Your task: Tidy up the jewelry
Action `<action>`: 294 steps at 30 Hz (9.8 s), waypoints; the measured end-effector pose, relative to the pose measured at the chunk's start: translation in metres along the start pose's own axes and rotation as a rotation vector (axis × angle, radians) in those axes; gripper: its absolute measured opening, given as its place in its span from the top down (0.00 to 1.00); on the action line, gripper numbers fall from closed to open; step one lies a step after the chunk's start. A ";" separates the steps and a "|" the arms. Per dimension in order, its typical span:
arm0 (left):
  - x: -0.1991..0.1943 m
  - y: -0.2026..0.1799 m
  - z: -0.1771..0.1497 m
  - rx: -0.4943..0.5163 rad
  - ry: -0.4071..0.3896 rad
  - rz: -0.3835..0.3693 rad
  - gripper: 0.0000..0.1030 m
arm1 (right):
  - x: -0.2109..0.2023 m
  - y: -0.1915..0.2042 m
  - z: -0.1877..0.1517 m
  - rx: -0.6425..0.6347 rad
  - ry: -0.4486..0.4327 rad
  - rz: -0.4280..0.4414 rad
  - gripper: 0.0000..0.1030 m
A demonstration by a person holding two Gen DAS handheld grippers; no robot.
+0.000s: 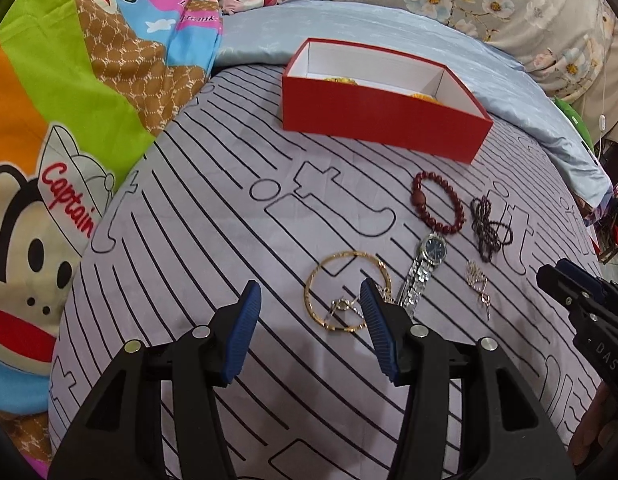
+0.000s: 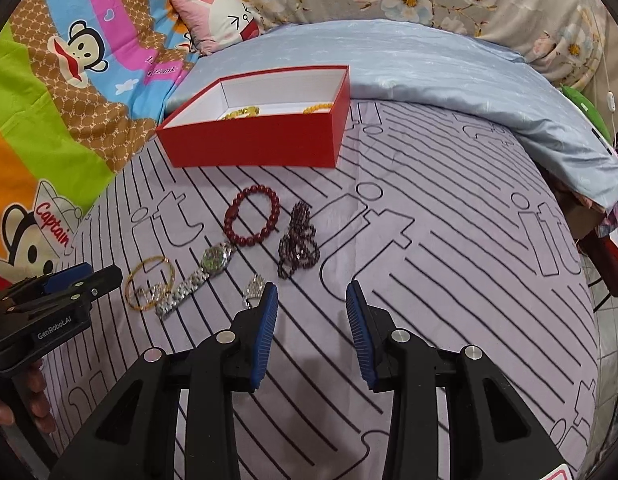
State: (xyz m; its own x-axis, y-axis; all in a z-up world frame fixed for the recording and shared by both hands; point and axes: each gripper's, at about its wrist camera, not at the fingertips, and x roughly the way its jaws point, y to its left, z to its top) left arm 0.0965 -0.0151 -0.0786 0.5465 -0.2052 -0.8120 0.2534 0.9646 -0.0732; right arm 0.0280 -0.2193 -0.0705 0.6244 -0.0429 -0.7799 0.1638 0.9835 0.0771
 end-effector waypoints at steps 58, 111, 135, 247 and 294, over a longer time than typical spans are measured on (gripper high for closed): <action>-0.013 0.005 0.028 -0.060 -0.053 -0.155 0.97 | 0.055 0.005 0.032 0.002 0.045 0.057 0.84; 0.026 0.026 0.132 -0.041 -0.154 -0.024 0.51 | 0.041 0.012 0.158 0.010 -0.141 0.155 0.96; 0.091 0.030 0.085 -0.024 -0.005 0.039 0.44 | 0.045 0.018 0.146 0.002 -0.123 0.152 0.96; 0.038 -0.050 0.020 0.033 0.054 -0.194 0.76 | 0.017 -0.012 0.001 0.047 0.034 0.075 0.62; 0.010 -0.002 0.053 -0.045 -0.055 -0.142 0.76 | 0.099 0.031 0.062 -0.037 0.068 0.088 0.81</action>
State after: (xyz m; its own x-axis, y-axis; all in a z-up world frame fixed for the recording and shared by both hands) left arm 0.1437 -0.0280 -0.0562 0.5509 -0.3474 -0.7589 0.2957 0.9315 -0.2118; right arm 0.1426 -0.2041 -0.1071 0.5817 0.0548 -0.8115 0.0814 0.9888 0.1251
